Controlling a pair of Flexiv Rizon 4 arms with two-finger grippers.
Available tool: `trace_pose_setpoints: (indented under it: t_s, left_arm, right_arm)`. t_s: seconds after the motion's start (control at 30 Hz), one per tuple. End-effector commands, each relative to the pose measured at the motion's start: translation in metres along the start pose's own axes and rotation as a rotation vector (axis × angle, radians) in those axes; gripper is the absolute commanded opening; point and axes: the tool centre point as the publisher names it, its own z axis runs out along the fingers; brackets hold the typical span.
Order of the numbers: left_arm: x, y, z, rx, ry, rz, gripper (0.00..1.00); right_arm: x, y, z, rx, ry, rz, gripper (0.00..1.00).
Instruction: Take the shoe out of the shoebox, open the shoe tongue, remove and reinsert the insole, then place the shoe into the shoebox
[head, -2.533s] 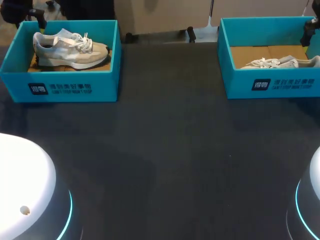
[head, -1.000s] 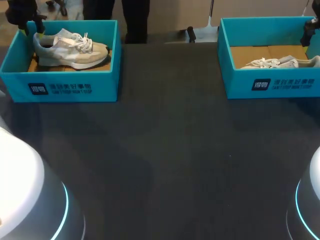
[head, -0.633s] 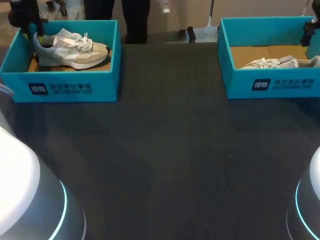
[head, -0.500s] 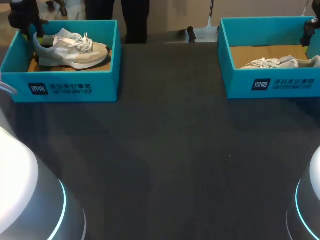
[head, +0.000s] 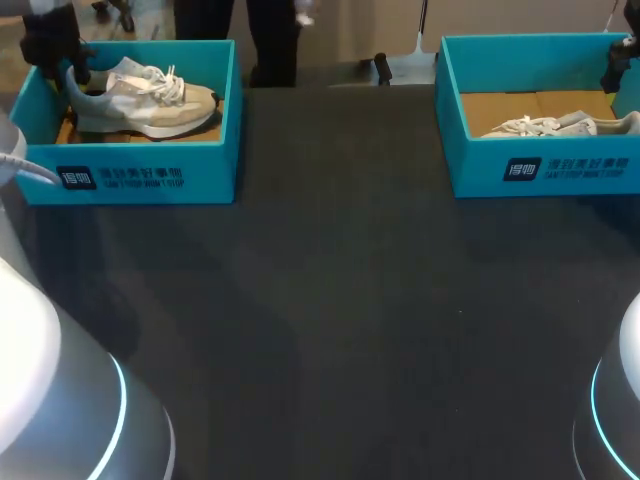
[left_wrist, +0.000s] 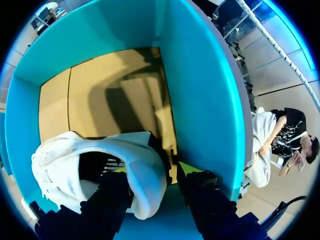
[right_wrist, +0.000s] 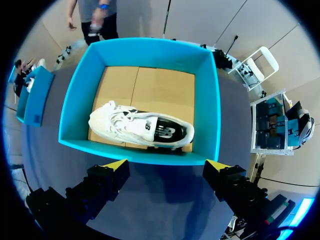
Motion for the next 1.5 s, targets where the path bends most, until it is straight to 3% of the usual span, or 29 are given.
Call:
trace_pose_setpoints:
  t_s: [0.03, 0.23, 0.37, 0.4, 0.67, 1.03, 1.4, 1.5]
  left_arm:
    - [0.005, 0.015, 0.009, 0.045, 0.002, 0.001, 0.48]
    - [0.006, 0.015, 0.015, 0.059, 0.02, 0.01, 0.43]
    - [0.007, 0.014, 0.016, 0.063, 0.037, 0.022, 0.19]
    - [0.007, 0.014, 0.016, 0.062, 0.038, 0.024, 0.0]
    - [0.012, 0.008, -0.006, 0.054, 0.055, 0.043, 0.0]
    - [0.025, -0.002, -0.069, 0.064, 0.08, -0.035, 0.0]
    - [0.038, -0.018, -0.131, 0.088, -0.033, -0.086, 0.0]
    - [0.038, -0.018, -0.131, 0.088, -0.033, -0.086, 0.0]
  right_arm:
    - [0.0, 0.0, 0.0, 0.0, 0.0, 0.0, 1.0]
    - [0.0, 0.0, 0.0, 0.0, 0.0, 0.0, 1.0]
    - [0.0, 0.0, 0.0, 0.0, 0.0, 0.0, 1.0]
    - [0.0, 0.0, 0.0, 0.0, 0.0, 0.0, 1.0]
    - [0.0, 0.0, 0.0, 0.0, 0.0, 0.0, 1.0]
    - [0.0, 0.0, 0.0, 0.0, 0.0, 0.0, 1.0]
    - [0.0, 0.0, 0.0, 0.0, 0.0, 0.0, 1.0]
    - [0.0, 0.0, 0.0, 0.0, 0.0, 0.0, 1.0]
